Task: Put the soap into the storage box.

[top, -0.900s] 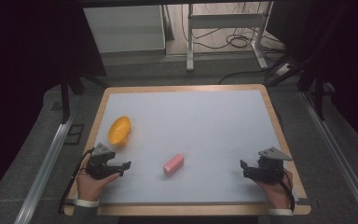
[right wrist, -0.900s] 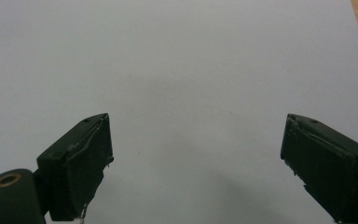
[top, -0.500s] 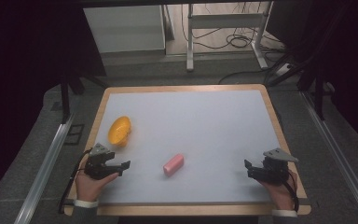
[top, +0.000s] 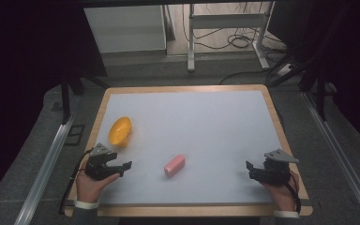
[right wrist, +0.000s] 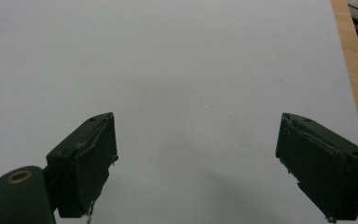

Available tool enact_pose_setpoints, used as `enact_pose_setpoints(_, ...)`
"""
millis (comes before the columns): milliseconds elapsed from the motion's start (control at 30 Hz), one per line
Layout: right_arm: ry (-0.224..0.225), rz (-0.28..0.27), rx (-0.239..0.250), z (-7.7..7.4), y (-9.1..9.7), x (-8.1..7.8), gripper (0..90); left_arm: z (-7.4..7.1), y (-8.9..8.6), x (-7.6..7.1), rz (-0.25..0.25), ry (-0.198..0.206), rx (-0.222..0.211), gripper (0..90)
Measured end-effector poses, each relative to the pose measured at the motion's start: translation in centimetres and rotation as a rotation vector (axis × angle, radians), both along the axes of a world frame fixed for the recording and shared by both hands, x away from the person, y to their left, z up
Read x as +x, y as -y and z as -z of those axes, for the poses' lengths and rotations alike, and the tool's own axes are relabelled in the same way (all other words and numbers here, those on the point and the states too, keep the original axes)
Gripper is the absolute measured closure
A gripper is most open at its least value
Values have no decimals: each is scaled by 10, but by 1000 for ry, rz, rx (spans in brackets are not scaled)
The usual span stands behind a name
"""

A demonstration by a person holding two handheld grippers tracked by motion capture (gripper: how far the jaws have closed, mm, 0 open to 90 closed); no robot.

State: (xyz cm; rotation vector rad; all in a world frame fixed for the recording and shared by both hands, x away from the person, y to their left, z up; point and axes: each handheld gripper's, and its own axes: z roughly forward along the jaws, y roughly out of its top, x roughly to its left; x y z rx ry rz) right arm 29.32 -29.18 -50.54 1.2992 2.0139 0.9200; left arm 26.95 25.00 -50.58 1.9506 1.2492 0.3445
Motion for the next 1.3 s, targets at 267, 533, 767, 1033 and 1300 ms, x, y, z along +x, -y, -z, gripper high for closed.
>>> enact_pose_setpoints(267,5,2,-4,0,1,0,122,-7,4,-3,13,10,0,254)
enact_pose_setpoints(533,6,4,-9,0,1,0,122,-10,10,-4,29,6,-5,263)
enact_pose_setpoints(767,3,4,-15,2,1,1,122,-12,23,-2,72,5,8,268)
enact_pose_setpoints(1033,3,8,-15,2,2,1,122,-11,28,-2,81,-9,4,272)
enact_pose_setpoints(1300,2,7,-16,2,2,1,122,-14,45,-4,127,-9,21,273)
